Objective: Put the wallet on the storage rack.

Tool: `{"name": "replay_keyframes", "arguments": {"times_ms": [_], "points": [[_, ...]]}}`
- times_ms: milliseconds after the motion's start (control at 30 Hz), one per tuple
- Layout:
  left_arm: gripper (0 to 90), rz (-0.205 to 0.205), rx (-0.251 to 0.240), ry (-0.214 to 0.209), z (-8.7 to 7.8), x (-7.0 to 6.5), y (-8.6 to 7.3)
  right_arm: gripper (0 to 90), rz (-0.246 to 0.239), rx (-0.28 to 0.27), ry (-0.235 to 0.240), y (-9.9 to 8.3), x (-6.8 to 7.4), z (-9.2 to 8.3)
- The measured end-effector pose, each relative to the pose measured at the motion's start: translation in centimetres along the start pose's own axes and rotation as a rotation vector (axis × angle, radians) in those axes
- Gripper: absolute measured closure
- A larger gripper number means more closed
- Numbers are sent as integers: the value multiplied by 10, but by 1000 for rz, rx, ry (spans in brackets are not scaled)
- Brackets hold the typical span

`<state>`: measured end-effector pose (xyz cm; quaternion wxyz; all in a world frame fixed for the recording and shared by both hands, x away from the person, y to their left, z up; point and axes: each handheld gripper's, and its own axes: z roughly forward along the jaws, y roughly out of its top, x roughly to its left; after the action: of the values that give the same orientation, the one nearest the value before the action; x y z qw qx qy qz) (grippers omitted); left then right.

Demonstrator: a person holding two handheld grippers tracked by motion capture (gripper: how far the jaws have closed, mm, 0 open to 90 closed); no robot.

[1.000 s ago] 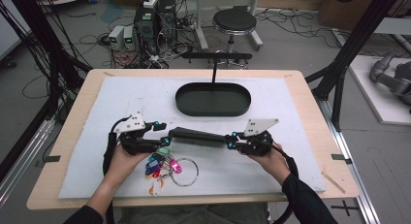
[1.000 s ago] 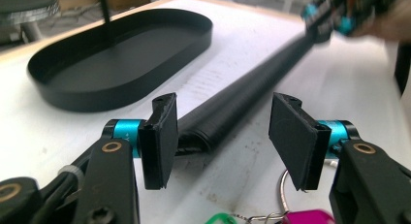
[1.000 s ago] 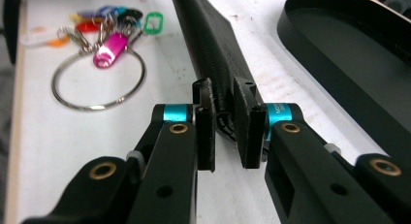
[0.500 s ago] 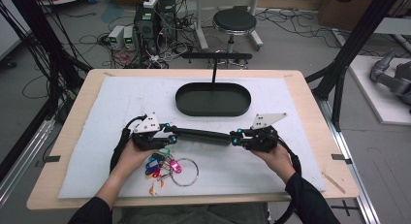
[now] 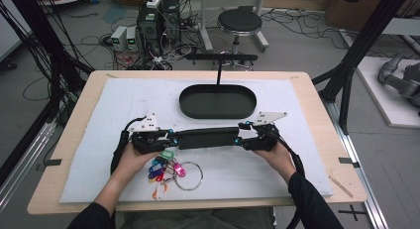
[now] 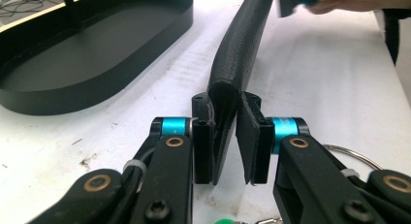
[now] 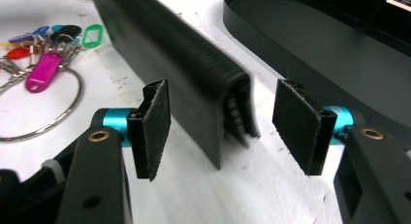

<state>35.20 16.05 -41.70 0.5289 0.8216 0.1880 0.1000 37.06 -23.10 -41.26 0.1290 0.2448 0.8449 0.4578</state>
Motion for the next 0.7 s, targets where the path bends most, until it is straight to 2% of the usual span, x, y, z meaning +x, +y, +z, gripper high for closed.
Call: {"name": "replay_keyframes", "arguments": {"times_ms": [100,167,267,300,333,367,400,433,467,500,533,600,700], "points": [[772,-17,0,-16,-1,2,-1,377,-4,3,9,1,-6,8],[772,-24,-5,-23,-1,2,-1,415,-37,2,27,3,-5,13],[772,-29,-9,-25,-2,3,-2,559,-95,37,30,3,2,19],[772,-34,-12,-17,-3,4,-2,559,-95,37,30,3,2,19],[770,-46,-15,-14,-4,5,-3,619,-104,41,35,2,2,18],[765,-48,-18,-11,-4,6,-3,674,-99,40,60,2,-1,17],[753,-53,-19,-3,-5,6,-3,698,-91,44,73,2,-1,16],[632,-65,-23,3,-5,7,-4,744,-88,43,101,2,-1,15],[632,-76,-24,11,-4,8,-4,744,-88,43,101,2,-1,15],[485,-91,-21,25,-2,9,-4,765,-83,50,142,2,1,14],[485,-99,-9,26,0,10,-5,765,-83,50,142,2,1,14],[424,-120,24,20,7,12,-8,768,-78,45,161,3,3,12],[408,-119,51,20,18,14,-11,771,-85,47,201,2,4,9]]}}
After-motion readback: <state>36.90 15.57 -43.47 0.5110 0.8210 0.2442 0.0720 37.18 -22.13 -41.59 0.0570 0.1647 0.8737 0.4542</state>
